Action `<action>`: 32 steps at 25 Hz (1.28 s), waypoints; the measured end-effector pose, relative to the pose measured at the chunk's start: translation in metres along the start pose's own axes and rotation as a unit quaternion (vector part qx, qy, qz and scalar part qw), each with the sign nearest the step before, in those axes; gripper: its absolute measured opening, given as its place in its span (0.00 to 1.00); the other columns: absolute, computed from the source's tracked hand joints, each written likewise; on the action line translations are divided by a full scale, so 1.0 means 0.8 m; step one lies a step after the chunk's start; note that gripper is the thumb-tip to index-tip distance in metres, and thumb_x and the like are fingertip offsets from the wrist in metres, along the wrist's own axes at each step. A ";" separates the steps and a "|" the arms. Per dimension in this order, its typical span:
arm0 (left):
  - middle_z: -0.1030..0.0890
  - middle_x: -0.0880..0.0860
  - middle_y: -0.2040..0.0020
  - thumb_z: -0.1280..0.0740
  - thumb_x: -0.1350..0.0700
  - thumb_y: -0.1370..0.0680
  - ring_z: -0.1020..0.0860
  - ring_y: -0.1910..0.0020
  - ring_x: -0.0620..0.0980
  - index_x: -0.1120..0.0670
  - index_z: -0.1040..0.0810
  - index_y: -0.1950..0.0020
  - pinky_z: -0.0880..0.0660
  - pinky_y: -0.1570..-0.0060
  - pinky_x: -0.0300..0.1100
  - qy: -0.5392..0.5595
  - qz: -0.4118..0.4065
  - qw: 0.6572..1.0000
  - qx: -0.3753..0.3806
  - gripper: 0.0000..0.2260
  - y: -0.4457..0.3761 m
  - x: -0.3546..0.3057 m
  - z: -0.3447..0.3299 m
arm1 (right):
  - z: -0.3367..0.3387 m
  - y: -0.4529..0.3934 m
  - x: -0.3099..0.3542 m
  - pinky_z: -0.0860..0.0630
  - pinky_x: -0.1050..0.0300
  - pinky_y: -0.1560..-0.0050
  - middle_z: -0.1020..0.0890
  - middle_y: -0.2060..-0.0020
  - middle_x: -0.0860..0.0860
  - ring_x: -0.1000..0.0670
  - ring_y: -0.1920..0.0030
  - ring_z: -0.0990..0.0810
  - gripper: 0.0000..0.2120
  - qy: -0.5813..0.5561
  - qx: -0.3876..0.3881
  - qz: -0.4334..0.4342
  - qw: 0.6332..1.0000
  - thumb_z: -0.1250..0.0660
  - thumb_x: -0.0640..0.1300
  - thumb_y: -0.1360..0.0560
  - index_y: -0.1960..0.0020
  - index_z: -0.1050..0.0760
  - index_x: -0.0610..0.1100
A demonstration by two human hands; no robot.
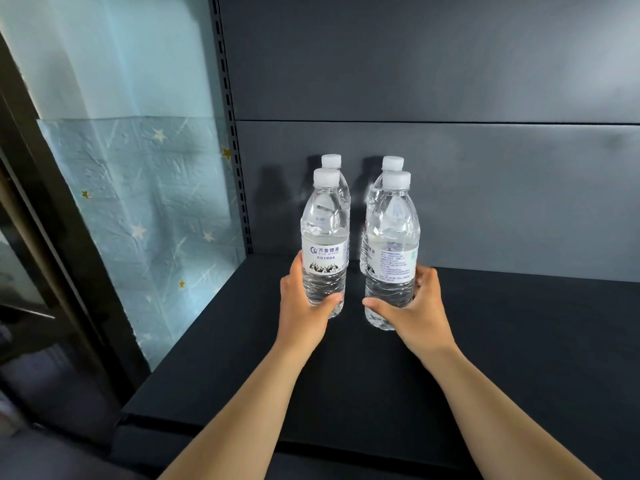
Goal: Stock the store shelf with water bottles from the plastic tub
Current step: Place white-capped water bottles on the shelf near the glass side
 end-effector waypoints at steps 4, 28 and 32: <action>0.29 0.46 0.32 0.31 0.57 0.27 0.30 0.34 0.45 0.43 0.46 0.25 0.31 0.34 0.47 -0.016 0.011 1.000 -0.010 0.36 -0.013 0.011 -0.004 | -0.009 -0.008 -0.014 0.24 0.58 0.45 0.23 0.44 0.54 0.58 0.46 0.21 0.28 -0.076 0.048 -0.042 0.995 0.25 0.36 0.32 0.41 0.35 0.53; 0.30 0.49 0.32 0.31 0.58 0.26 0.31 0.34 0.47 0.50 0.41 0.26 0.36 0.39 0.37 -0.081 0.004 0.996 -0.031 0.31 -0.045 0.016 -0.012 | -0.030 -0.036 -0.020 0.31 0.57 0.40 0.29 0.37 0.57 0.53 0.36 0.28 0.31 0.096 0.067 -0.050 0.992 0.31 0.48 0.27 0.30 0.43 0.52; 0.34 0.53 0.29 0.33 0.53 0.24 0.32 0.32 0.52 0.54 0.46 0.24 0.33 0.36 0.45 -0.179 0.017 0.984 -0.009 0.32 -0.036 0.011 -0.014 | -0.011 -0.024 -0.010 0.33 0.57 0.36 0.32 0.31 0.52 0.50 0.31 0.32 0.38 0.110 0.096 -0.074 0.987 0.28 0.49 0.29 0.26 0.46 0.49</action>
Point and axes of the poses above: each hand's wrist, its own y-axis away from the middle knuckle, its own z-axis out of the back of the hand, x = y × z, the point moved 9 cm from there along -y, towards the middle knuckle
